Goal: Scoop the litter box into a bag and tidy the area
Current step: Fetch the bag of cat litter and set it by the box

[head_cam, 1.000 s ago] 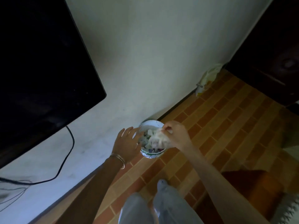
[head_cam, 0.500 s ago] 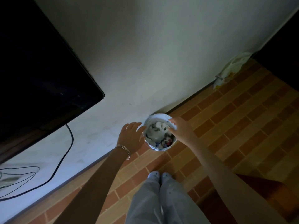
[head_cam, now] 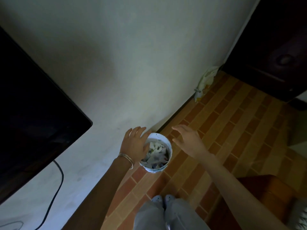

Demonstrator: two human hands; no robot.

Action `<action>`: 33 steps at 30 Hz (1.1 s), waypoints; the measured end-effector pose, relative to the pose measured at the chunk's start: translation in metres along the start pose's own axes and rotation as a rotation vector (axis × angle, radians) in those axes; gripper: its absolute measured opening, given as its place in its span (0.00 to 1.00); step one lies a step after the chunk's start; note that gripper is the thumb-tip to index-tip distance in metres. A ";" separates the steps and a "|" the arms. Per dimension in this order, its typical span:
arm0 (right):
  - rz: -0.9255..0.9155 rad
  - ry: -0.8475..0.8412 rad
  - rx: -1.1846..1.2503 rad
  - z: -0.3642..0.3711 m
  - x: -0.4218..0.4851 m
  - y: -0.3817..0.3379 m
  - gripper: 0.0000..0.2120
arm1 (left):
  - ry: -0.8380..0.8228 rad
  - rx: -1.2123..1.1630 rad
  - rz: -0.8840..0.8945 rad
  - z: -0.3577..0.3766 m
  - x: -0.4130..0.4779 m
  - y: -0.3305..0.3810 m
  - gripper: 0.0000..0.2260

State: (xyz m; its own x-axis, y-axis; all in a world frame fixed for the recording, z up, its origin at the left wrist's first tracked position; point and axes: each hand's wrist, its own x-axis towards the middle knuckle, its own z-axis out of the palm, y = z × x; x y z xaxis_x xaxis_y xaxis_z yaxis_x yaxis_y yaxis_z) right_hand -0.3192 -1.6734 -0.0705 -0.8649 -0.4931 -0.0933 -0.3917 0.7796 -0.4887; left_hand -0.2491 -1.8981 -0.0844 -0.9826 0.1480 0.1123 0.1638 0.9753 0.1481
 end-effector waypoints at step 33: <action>0.177 0.172 -0.092 -0.247 -0.014 0.318 0.26 | 0.025 -0.025 0.215 0.041 0.324 0.298 0.22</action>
State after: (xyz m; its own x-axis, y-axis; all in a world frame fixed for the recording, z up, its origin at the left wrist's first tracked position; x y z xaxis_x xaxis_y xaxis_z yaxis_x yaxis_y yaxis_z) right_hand -0.5090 -1.3228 -0.0103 -0.9600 -0.2794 -0.0177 -0.2498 0.8834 -0.3965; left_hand -0.5224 -1.5529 -0.0443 -0.9222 0.3481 0.1683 0.3722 0.9171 0.1426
